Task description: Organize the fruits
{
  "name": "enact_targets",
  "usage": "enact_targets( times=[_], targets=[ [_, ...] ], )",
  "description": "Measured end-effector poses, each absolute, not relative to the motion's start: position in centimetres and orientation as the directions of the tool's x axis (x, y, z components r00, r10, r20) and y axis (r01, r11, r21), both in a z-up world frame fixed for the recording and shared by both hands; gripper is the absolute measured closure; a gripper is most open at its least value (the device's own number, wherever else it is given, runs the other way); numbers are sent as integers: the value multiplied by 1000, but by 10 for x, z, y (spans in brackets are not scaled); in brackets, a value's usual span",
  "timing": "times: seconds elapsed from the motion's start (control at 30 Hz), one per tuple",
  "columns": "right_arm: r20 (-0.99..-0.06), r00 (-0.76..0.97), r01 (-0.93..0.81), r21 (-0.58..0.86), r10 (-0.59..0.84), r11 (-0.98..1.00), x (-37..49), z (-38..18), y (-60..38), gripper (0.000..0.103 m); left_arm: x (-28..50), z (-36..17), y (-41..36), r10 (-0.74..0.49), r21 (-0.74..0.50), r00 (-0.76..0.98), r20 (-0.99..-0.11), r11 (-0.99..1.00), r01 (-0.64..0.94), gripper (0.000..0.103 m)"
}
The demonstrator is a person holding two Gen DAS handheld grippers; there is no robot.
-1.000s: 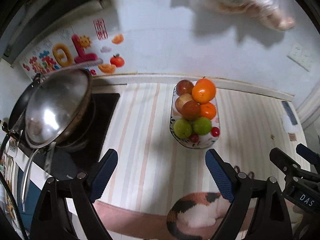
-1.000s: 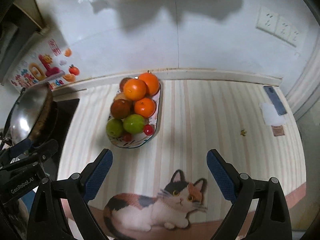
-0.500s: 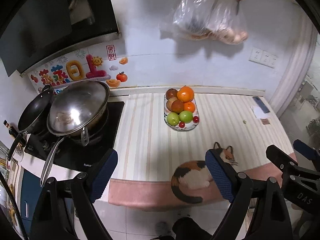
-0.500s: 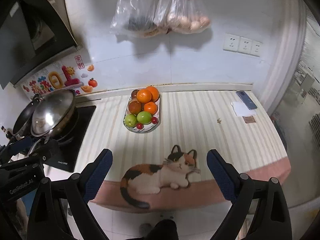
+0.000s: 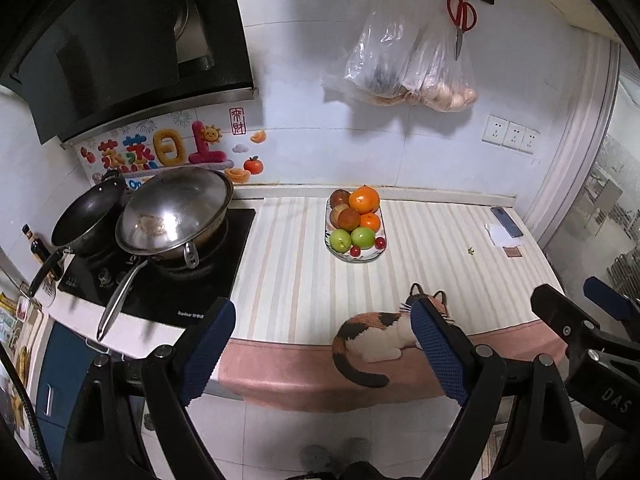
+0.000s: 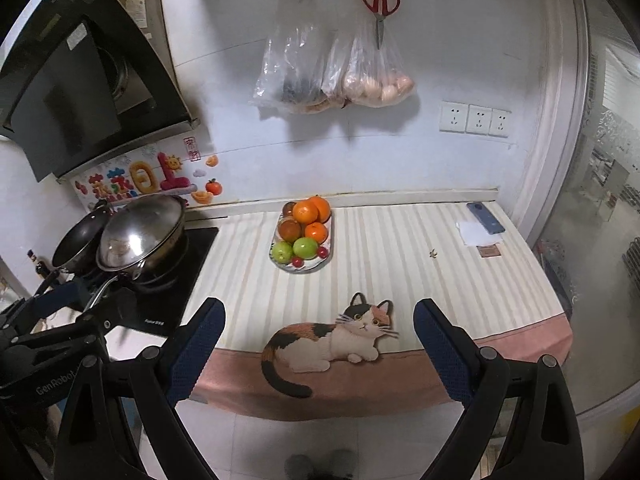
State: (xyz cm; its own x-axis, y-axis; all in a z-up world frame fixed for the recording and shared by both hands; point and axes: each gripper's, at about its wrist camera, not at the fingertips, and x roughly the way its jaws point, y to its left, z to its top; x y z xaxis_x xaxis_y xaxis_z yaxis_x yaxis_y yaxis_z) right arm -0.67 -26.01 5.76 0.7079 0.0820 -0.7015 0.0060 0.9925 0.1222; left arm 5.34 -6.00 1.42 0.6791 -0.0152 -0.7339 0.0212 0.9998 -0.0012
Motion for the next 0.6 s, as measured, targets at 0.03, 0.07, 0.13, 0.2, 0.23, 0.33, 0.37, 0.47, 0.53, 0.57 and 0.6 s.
enact_targets(
  times=[0.03,0.07,0.13,0.2,0.23,0.33,0.37,0.47,0.53,0.57,0.6],
  targets=[
    [-701,707,1,123,86,992,-6,58,-261,6,51,14,-61,-13,1,680,-733,1000,20,13],
    [-703,706,-2,123,89,992,-7,57,-262,6,50,14,-62,-9,4,681,-732,1000,17,13],
    [-706,701,-6,136,101,991,-4,54,-265,6,51,12,-63,0,5,678,-735,1000,5,13],
    [-713,693,-11,141,109,990,4,50,-268,6,52,11,-63,8,6,677,-736,1000,-5,13],
    [-715,689,-12,147,114,989,7,48,-269,6,54,10,-63,14,10,677,-736,1000,-10,13],
    [-720,685,-14,141,112,990,21,42,-271,6,63,6,-62,33,20,675,-737,999,-28,13],
    [-721,685,-15,138,111,990,27,40,-270,6,67,4,-62,33,16,672,-740,999,-31,13],
    [-721,685,-17,130,107,991,44,36,-269,6,81,-2,-61,39,21,662,-748,999,-35,2],
    [-723,683,-19,124,104,992,58,33,-268,6,92,-6,-62,52,34,664,-746,999,-40,1],
    [-721,686,-19,117,98,993,65,31,-267,6,97,-8,-62,54,37,663,-746,999,-40,1],
    [-724,684,-19,107,91,994,71,30,-266,4,102,-10,-62,58,40,665,-745,998,-43,1]
  ],
)
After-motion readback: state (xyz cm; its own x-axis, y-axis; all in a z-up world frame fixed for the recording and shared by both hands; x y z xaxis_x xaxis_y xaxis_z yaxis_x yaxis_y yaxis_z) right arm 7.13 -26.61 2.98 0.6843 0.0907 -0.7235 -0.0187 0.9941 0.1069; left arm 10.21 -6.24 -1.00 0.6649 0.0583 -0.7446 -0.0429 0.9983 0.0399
